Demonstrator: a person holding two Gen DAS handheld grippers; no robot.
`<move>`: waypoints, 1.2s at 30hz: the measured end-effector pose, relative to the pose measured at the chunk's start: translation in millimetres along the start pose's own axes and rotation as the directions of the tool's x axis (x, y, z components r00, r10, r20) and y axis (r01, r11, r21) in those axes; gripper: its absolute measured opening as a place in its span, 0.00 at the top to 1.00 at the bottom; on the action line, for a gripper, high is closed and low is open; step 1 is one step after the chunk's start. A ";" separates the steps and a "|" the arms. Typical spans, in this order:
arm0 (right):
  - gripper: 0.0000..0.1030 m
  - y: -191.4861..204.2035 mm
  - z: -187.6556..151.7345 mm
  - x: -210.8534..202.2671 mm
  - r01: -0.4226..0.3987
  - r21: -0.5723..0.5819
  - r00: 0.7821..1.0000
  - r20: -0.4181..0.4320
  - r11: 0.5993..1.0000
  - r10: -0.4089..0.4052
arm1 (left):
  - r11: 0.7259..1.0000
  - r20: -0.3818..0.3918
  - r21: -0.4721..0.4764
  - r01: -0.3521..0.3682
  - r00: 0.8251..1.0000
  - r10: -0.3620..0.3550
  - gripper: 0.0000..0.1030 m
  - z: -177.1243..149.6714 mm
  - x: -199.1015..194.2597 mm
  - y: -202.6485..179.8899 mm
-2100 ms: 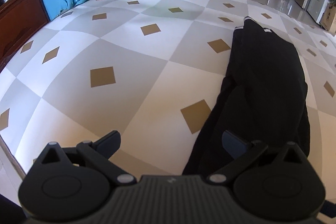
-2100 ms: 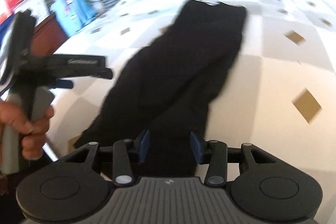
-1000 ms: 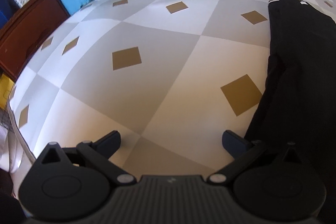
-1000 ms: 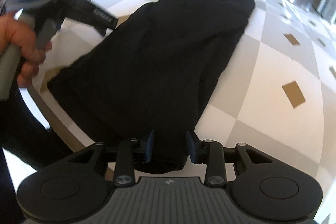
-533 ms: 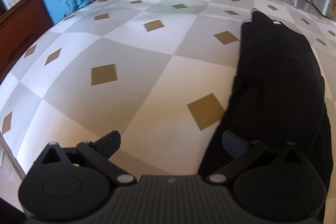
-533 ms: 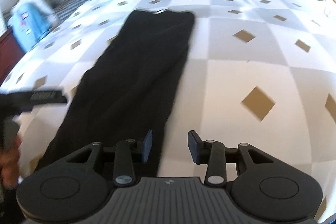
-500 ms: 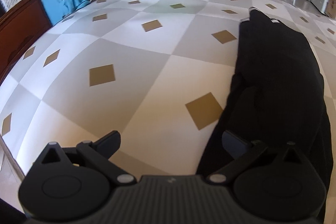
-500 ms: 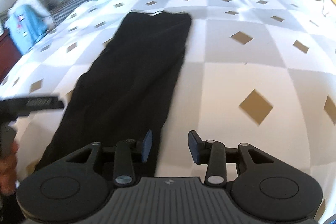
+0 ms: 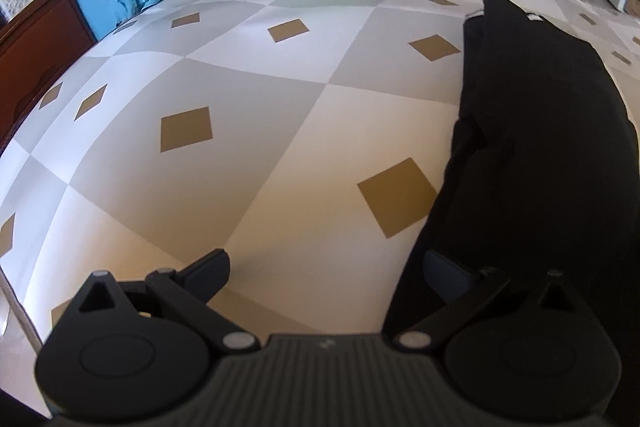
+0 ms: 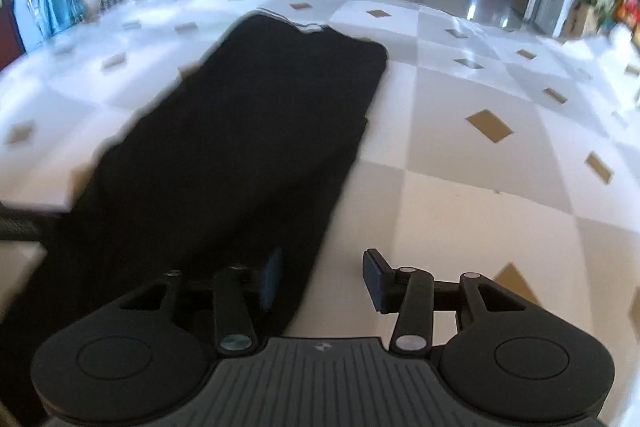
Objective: Fold clothes
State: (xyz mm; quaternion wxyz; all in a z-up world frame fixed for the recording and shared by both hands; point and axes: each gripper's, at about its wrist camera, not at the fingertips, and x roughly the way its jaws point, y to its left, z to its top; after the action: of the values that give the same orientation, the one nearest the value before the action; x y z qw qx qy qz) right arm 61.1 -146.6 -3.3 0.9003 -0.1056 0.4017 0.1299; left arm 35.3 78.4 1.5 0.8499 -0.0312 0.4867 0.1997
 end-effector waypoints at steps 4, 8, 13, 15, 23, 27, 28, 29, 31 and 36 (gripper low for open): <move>0.53 2.6 -4.3 -2.8 0.073 -0.062 0.997 0.022 0.995 -0.072 | 1.000 0.007 -0.023 -0.009 1.000 0.009 0.00 -0.8 3.1 6.0; 0.51 -3.1 -6.8 -3.2 0.116 -0.077 0.993 0.025 0.990 -0.114 | 1.000 0.020 -0.014 -0.020 1.000 0.021 0.00 -1.7 3.2 6.1; 0.50 -19.1 -8.8 -3.8 0.168 -0.030 0.986 0.001 0.985 -0.168 | 0.998 0.009 -0.033 -0.051 0.999 0.052 0.00 -0.8 2.8 12.5; 0.51 -28.2 -9.1 -5.1 0.150 0.025 0.989 -0.012 0.988 -0.150 | 0.997 0.004 -0.041 -0.065 0.998 0.065 0.00 -0.4 2.5 15.1; 0.51 -39.0 -10.6 -21.0 0.052 0.146 0.998 0.039 0.988 -0.058 | 0.987 0.038 -0.154 0.045 0.998 -0.040 0.00 6.8 -9.1 27.3; 0.51 -28.0 -8.9 -26.3 -0.032 0.107 0.997 0.068 0.994 0.025 | 0.988 0.073 -0.124 0.094 0.994 -0.085 0.00 10.2 -14.8 14.5; 0.51 -24.6 -9.0 -26.0 -0.049 0.095 0.997 0.066 0.994 0.043 | 0.989 0.076 -0.110 0.100 0.993 -0.092 0.00 10.5 -15.2 10.0; 0.51 -20.8 -9.5 -25.2 -0.059 0.081 0.997 0.063 0.995 0.054 | 0.990 0.078 -0.097 0.105 0.992 -0.098 0.00 10.5 -15.3 5.0; 0.51 -13.3 -10.5 -23.9 -0.077 0.052 0.996 0.059 0.996 0.074 | 0.991 0.086 -0.073 0.110 0.991 -0.103 0.00 10.5 -14.9 -3.6; 0.50 2.6 -12.1 -18.8 -0.085 -0.026 0.994 0.070 0.996 0.087 | 0.996 0.084 -0.036 0.078 0.994 -0.074 0.00 12.5 -4.8 -19.0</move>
State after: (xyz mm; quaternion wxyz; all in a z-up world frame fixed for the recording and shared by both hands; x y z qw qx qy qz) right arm 39.8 -150.5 2.6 0.9064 -0.0937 0.3720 0.1768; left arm 50.4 62.6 9.4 0.8754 -0.0580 0.4458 0.1777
